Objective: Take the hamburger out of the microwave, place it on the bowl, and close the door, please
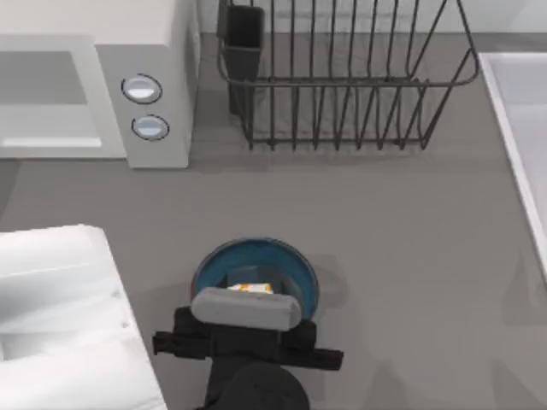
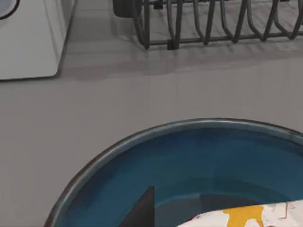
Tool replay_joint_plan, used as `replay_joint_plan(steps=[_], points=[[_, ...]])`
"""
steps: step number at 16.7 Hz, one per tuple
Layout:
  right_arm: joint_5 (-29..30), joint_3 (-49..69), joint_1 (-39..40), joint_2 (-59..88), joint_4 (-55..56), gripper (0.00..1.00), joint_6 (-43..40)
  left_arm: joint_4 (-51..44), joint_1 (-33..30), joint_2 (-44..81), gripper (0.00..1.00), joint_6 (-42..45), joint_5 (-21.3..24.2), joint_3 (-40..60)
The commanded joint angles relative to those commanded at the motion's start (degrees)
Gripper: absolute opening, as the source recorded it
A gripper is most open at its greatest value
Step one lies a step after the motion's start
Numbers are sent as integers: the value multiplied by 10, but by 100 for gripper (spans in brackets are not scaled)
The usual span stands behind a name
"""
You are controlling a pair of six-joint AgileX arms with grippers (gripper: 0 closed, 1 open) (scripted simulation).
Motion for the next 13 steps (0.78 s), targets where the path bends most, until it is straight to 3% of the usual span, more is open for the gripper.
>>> replay_joint_plan(steps=[7, 11, 13], points=[[0, 0, 0, 0, 0, 100, 0, 74, 68, 87, 0, 45, 69, 47], [0, 0, 0, 0, 0, 100, 0, 76, 70, 90, 0, 46, 71, 48], [0, 0, 0, 0, 0, 100, 0, 76, 70, 90, 15, 46, 71, 48]])
